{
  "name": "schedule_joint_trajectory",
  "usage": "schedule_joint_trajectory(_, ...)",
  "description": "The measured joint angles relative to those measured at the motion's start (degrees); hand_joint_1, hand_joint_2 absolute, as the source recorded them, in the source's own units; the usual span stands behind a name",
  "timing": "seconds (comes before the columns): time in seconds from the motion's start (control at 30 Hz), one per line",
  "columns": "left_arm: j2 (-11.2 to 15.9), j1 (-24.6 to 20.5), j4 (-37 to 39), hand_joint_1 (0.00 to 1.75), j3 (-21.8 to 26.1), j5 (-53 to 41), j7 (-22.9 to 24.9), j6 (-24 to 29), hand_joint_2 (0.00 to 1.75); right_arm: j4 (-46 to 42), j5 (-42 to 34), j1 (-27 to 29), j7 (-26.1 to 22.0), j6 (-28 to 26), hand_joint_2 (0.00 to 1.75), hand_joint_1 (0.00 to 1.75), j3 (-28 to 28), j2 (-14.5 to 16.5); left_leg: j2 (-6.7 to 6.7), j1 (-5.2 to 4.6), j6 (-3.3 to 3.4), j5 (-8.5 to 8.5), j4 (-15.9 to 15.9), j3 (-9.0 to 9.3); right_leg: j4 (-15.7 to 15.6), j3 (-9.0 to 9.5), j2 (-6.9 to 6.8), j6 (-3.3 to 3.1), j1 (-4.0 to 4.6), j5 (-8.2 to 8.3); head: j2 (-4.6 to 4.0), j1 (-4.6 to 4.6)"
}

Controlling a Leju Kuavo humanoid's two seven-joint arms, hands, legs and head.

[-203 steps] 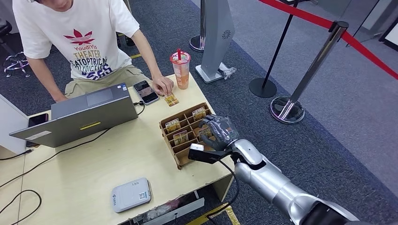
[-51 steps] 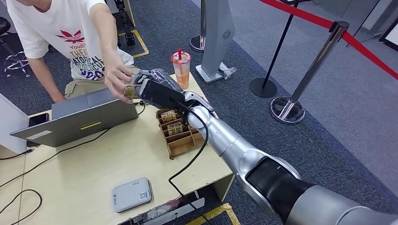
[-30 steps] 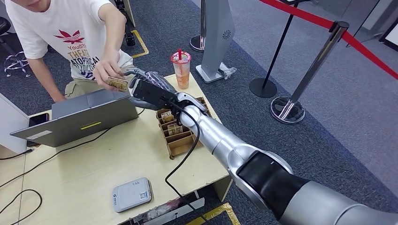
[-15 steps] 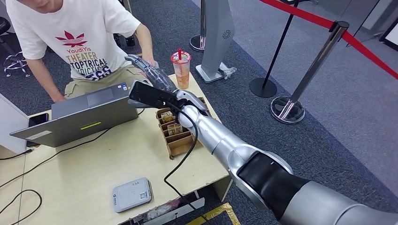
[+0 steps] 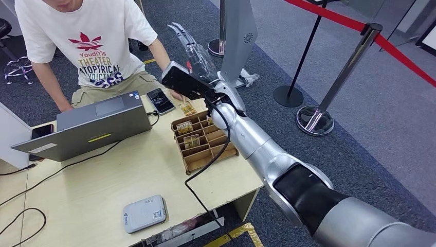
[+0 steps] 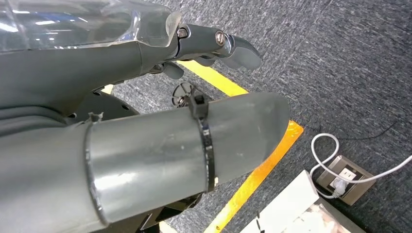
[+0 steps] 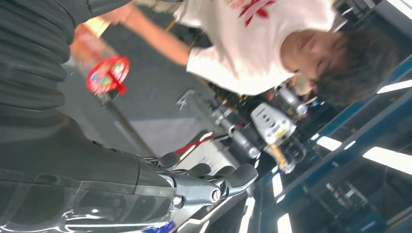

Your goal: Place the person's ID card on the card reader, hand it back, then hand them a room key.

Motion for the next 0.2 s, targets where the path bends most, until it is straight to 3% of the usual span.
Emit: schedule_joint_trajectory(0.2,0.1,-0.5,1.0,0.0,0.0,1.6,-1.0,-0.1,0.0,1.4,2.1,-2.0,1.5,-1.7,1.75,0.0,-1.9,-5.6,-0.03,-0.04,0.01,0.0,0.0,-0.01,0.0,0.0,-0.02,0.05,-0.01,0.04,0.0,-0.01)
